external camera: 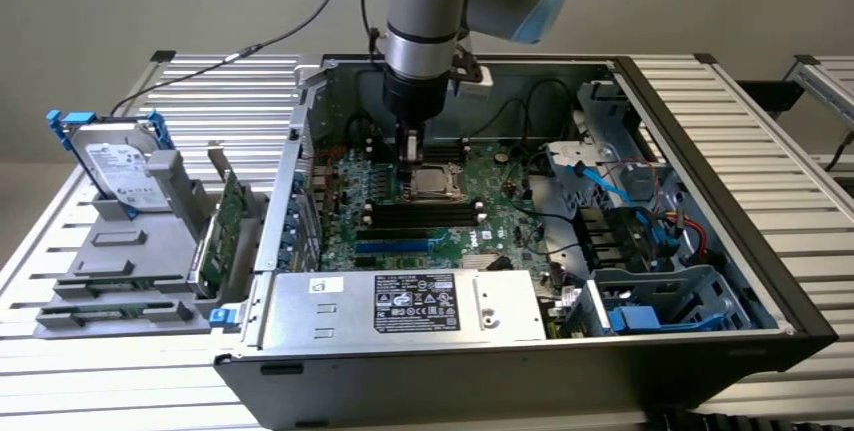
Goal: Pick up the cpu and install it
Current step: 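Close the cpu cover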
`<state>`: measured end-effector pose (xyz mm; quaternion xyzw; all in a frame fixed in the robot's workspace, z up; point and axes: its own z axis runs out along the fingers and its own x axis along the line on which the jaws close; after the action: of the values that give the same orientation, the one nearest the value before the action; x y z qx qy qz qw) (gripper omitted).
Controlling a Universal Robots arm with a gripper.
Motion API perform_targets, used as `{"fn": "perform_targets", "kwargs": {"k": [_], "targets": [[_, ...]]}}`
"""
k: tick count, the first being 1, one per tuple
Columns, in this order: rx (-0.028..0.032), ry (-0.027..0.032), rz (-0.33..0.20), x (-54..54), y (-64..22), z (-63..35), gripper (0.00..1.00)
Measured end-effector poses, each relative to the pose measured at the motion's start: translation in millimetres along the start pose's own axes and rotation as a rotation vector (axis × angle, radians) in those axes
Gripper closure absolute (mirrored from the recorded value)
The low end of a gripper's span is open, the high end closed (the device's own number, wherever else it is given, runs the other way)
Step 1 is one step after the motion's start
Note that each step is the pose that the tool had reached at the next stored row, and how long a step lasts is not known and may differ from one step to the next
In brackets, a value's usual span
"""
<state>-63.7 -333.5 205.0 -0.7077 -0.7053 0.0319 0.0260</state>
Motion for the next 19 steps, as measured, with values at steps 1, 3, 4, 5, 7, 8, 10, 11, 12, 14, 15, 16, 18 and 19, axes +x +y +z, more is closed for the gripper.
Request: {"fn": "perform_targets", "kwargs": {"k": [1, 3, 4, 5, 7, 8, 10, 11, 12, 14, 15, 16, 18, 19], "targets": [[-0.0003, 0.0000, 0.000, 0.0, -0.2, 0.7, 0.89], [-0.0007, 0.0001, 0.000, 0.0, -0.6, 2.1, 0.89], [-0.0006, -0.0001, 0.000, 0.0, -0.9, 2.3, 0.89], [-0.0006, -0.0002, 0.000, 0.0, -1.0, 2.3, 0.89], [-0.0006, -0.0002, 0.000, 0.0, -1.1, 2.3, 0.89], [-0.0009, 0.0002, 0.000, 0.0, -1.2, 1.6, 0.89], [-0.0009, 0.0012, 0.000, -0.3, -1.8, -2.9, 0.89], [-0.0007, 0.0013, 0.000, -0.6, -2.1, -5.2, 0.89], [-0.0008, 0.0018, 0.000, -0.9, -2.5, -7.5, 0.89], [-0.0007, 0.0023, 0.000, -1.7, -3.5, -11.3, 0.89], [-0.0007, 0.0027, 0.000, -2.3, -4.2, -12.4, 0.89], [-0.0008, 0.0034, 0.000, -2.6, -5.2, -12.9, 0.89], [-0.0008, 0.0040, 0.002, -3.2, -7.4, -13.3, 0.89], [-0.0007, 0.0040, 0.003, -3.5, -8.4, -13.5, 0.89]]}}
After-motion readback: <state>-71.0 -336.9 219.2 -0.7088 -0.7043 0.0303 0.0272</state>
